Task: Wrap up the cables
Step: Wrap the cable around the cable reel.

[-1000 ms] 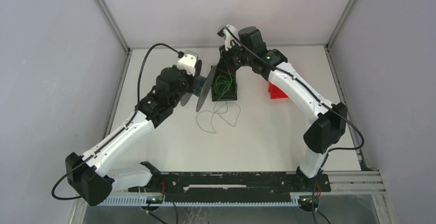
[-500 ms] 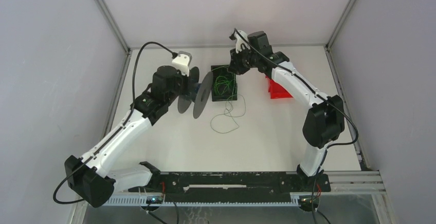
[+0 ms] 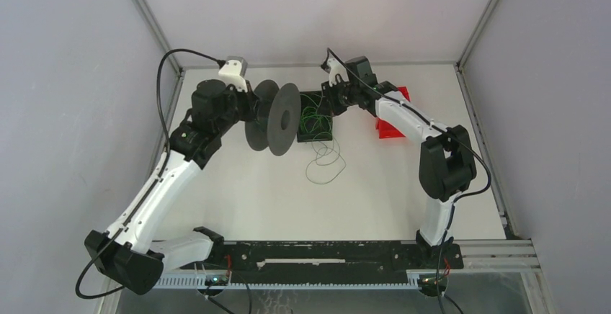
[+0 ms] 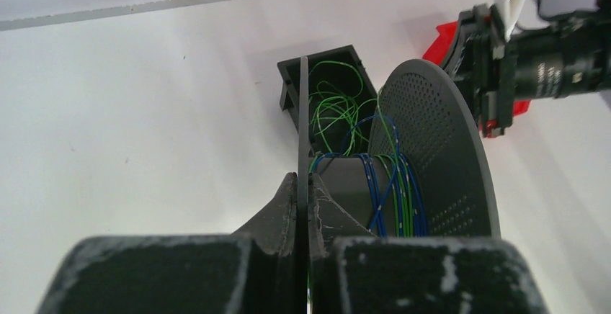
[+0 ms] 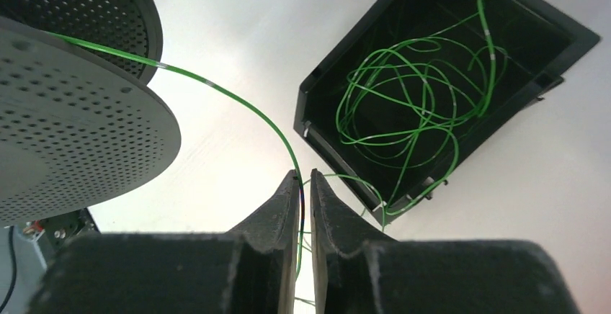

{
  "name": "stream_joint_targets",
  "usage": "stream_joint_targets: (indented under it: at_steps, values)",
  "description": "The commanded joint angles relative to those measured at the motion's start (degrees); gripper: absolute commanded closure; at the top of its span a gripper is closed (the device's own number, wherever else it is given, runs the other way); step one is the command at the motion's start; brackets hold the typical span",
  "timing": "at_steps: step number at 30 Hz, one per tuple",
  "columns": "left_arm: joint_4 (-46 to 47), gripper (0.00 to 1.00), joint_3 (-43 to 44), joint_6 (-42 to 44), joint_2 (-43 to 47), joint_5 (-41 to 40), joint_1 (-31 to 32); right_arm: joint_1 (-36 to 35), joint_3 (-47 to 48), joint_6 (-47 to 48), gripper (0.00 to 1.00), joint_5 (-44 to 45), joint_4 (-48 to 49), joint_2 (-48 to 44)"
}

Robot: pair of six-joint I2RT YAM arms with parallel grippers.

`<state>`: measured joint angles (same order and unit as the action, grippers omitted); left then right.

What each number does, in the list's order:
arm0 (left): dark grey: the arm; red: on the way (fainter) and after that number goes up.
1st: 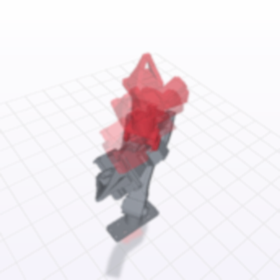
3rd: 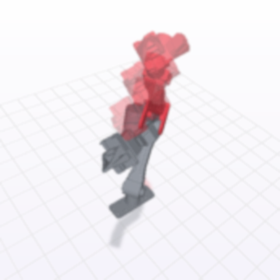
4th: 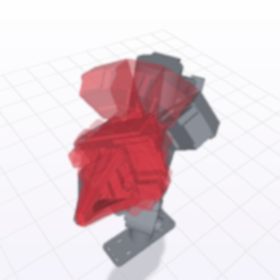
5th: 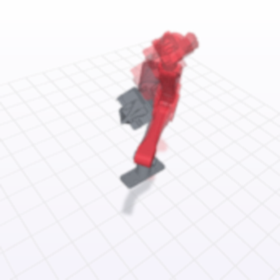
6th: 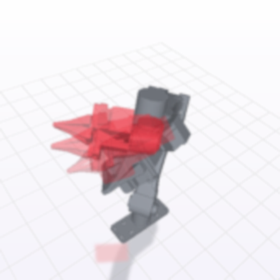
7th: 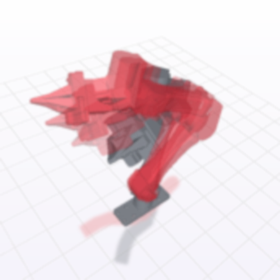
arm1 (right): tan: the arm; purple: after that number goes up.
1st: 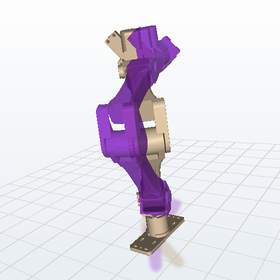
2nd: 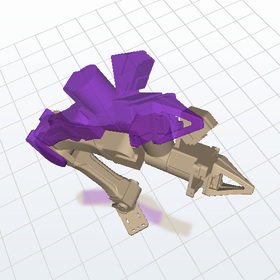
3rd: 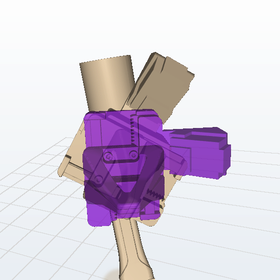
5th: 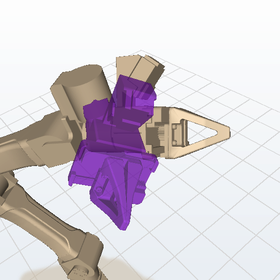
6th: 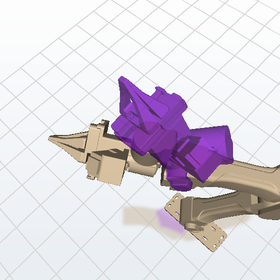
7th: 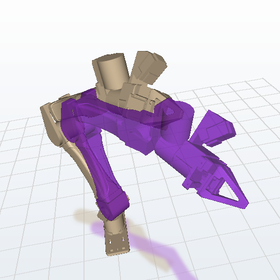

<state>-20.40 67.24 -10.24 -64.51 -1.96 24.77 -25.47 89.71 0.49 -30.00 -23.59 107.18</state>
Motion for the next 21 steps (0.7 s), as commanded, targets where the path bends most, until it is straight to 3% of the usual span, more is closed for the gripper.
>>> stream_joint_targets:
  at_steps: [1,21]
  values:
    - [4.24,1.0,6.31,-5.38,3.15,3.99,-1.79,0.03,-1.49,-3.12,0.84,-5.77,4.2,-0.76]
    - [3.33,1.0,8.6,-18.63,2.72,4.0,-9.66,-8.64,-15.12,-8.34,0.82,-12.06,15.56,-4.65]
